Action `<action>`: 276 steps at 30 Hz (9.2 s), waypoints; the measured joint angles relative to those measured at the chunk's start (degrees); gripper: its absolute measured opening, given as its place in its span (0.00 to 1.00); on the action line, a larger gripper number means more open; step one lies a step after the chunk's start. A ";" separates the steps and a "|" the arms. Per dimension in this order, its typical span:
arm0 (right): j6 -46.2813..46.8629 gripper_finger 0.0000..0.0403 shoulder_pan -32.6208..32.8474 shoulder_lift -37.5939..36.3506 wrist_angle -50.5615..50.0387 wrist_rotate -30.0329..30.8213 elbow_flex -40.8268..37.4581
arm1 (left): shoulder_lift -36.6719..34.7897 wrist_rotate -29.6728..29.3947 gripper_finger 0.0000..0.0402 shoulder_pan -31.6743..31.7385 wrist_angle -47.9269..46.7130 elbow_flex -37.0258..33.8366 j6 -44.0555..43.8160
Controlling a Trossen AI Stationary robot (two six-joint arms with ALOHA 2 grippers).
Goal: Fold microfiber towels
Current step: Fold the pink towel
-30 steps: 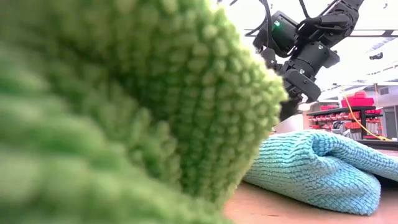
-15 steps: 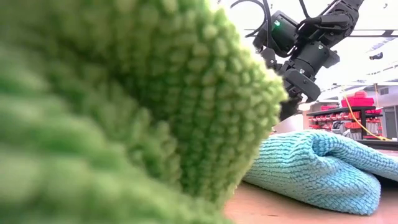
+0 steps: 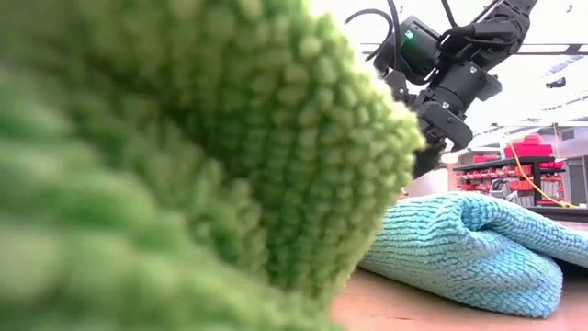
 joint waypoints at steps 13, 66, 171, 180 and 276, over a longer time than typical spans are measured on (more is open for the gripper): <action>-0.22 0.34 0.02 0.00 0.08 0.02 0.00 | 0.10 -4.19 0.27 -1.20 0.14 0.00 1.75; 0.32 0.34 -5.34 -4.16 5.07 17.05 -4.75 | 0.43 -5.25 0.34 -2.63 3.03 0.02 3.13; 1.02 0.34 -2.21 0.33 6.42 3.13 -4.57 | -4.72 -9.06 0.30 -12.16 -22.32 -0.04 -6.39; 0.27 0.34 -2.23 -2.43 -3.53 3.13 -0.97 | -4.16 -7.90 0.42 -12.21 -17.81 -0.09 -5.51; 3.64 0.34 0.06 -6.14 -4.85 3.17 -1.05 | -3.64 7.39 0.26 -0.22 -19.12 -0.02 -27.16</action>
